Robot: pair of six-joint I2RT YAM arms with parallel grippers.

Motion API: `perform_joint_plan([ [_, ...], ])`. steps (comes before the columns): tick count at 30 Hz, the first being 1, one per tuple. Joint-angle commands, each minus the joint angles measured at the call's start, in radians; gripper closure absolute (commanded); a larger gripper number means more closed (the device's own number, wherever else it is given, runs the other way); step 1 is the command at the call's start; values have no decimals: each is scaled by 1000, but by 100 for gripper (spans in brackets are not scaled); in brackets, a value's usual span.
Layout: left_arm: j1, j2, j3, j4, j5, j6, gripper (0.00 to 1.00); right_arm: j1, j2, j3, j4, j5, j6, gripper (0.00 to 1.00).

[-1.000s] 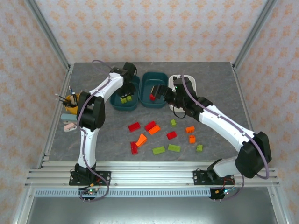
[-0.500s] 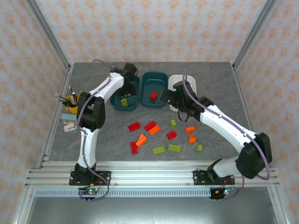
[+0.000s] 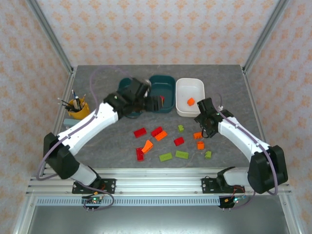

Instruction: Sort the legos into containers by color

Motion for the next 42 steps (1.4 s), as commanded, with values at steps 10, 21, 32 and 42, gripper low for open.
perform_joint_plan([
  [10,-106,-141,-230,122,-28,-33,23,-50,103,-122,154,-148,183,40],
  [21,-108,-140,-226,140,-20,-38,23,-56,196,-131,244,-224,212,61],
  [32,-106,-160,-176,114,-70,-60,23,-30,68,59,81,-57,-5,81],
  [42,-41,-160,-142,136,-68,-120,23,-26,393,459,78,-141,-353,81],
])
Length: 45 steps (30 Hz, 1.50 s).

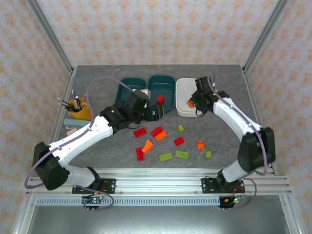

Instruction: Sort the legos into containers by color

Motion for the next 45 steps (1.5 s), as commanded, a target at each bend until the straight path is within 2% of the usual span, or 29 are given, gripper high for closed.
perform_joint_plan([
  [1,26,-31,23,27,-20,-40,23,5,163,106,-38,-35,-159,81],
  [7,39,-54,39,46,-22,-50,23,5,370,276,-101,-62,-216,80],
  [13,39,-58,73,20,-14,-42,22,3,467,327,-136,-61,-195,77],
  [21,39,-53,89,-36,1,-11,22,5,464,371,-165,-55,-201,53],
  [27,35,-33,74,-100,35,15,24,27,304,357,-178,-5,-233,50],
  [32,-11,5,52,-140,88,111,28,67,83,191,-99,6,-278,50],
  [35,-64,41,29,-161,163,256,31,86,-67,37,-41,-53,-306,50],
  [37,-120,71,13,-188,181,377,32,90,-181,-87,-6,-141,-315,49],
  [41,-225,129,-25,-202,139,559,31,90,-380,-266,-71,-260,-312,46],
  [45,-341,142,-122,-65,69,700,29,89,-601,-376,-235,-309,-285,43],
])
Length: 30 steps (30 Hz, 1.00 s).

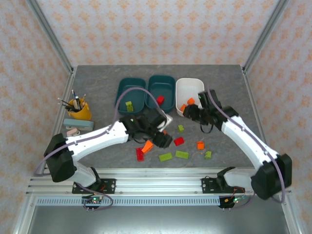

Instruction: Sort the legos into containers by color

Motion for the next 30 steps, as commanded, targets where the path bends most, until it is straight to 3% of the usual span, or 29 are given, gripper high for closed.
perform_joint_plan([
  [1,-67,9,-66,93,-73,188,28,0,-170,-51,-162,-67,15,43],
  [7,-97,126,-59,124,-104,200,23,-1,-406,-114,-264,-43,113,38],
  [19,-98,298,12,118,-155,188,24,-1,-522,-78,-357,-5,137,36],
  [22,-99,329,27,113,-150,184,28,0,-527,-76,-360,3,138,36],
  [25,-99,363,47,89,-163,178,39,-1,-526,-77,-352,4,138,36],
  [30,-99,390,42,87,-152,148,49,0,-517,-75,-339,1,137,36],
])
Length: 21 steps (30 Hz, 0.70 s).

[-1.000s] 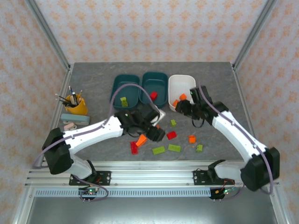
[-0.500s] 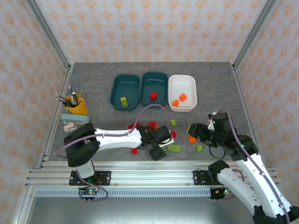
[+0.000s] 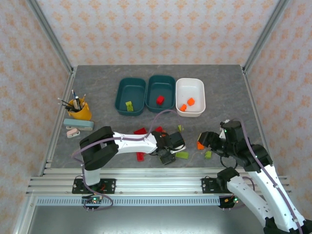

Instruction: Sort the legos into containers by color

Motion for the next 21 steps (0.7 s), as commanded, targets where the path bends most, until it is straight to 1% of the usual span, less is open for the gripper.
perform_joint_plan([
  [1,-2,28,3,-16,-29,-27,51,-1,3,21,-3,20,4,36],
  [5,-3,31,-13,-16,-39,-50,63,0,9,21,4,18,-1,36],
  [8,-2,20,-21,-13,-47,-62,69,-1,15,22,8,18,-3,36],
  [15,16,-56,17,-46,-113,-99,71,0,23,31,19,21,-6,36],
  [19,73,-125,70,-94,-135,-128,71,0,27,38,44,11,-7,37],
  [21,116,-162,99,-116,-141,-136,71,-1,35,39,77,-7,-7,37],
])
